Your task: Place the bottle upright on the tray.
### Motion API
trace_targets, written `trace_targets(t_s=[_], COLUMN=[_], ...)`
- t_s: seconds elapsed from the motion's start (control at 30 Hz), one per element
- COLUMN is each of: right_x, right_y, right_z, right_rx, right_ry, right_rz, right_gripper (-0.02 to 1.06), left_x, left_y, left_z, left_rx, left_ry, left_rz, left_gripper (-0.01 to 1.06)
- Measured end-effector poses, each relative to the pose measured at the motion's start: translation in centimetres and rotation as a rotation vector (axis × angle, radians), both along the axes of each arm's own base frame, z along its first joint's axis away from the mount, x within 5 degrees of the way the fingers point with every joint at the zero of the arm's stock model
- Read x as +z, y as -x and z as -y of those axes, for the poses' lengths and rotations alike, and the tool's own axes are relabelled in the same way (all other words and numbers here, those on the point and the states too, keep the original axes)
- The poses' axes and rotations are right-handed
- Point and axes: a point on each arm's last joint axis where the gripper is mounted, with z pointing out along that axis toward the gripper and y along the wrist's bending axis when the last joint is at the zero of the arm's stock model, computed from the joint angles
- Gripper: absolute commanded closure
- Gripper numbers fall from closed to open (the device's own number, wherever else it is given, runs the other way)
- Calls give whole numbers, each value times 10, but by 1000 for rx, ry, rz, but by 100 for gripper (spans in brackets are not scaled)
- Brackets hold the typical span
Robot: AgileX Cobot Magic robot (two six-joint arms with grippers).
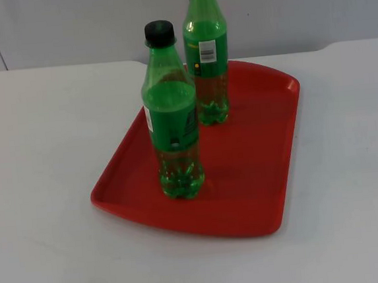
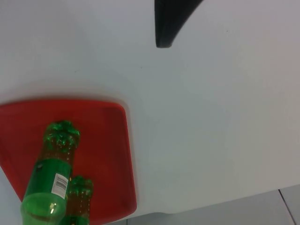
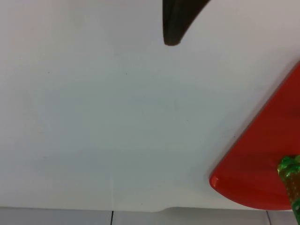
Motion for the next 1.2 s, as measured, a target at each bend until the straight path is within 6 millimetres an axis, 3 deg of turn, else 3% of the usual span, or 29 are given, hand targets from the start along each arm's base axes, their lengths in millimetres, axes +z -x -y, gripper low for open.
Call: trace_targets(t_s=[1.2], right_x=[0], right_y=[0], right_z=[0], right_rx=[0], right_ry=[0], right_rz=[0], right_gripper=[-1], left_x=[0], left_y=[0], left_z=[0], left_rx=[0], left_ry=[0], left_rz=[0], left_gripper=[0])
